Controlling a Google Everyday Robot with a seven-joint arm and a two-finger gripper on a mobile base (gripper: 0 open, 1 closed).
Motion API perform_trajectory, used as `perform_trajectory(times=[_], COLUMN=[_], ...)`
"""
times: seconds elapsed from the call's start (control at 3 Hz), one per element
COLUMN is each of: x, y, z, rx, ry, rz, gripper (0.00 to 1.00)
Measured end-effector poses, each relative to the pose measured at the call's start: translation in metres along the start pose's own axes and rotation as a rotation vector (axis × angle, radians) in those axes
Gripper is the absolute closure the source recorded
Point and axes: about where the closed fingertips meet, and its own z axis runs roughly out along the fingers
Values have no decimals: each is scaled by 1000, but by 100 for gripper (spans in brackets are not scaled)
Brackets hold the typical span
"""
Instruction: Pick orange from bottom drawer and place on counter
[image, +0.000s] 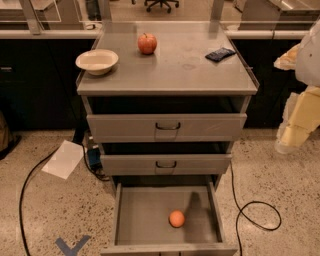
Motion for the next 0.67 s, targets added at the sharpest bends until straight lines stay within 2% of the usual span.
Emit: perform_trajectory(times=[0.33,0.67], x=[0,2], y=[0,6], z=[0,17], rx=[0,-9], ry=[0,-6], rz=[0,4], gripper=[0,0])
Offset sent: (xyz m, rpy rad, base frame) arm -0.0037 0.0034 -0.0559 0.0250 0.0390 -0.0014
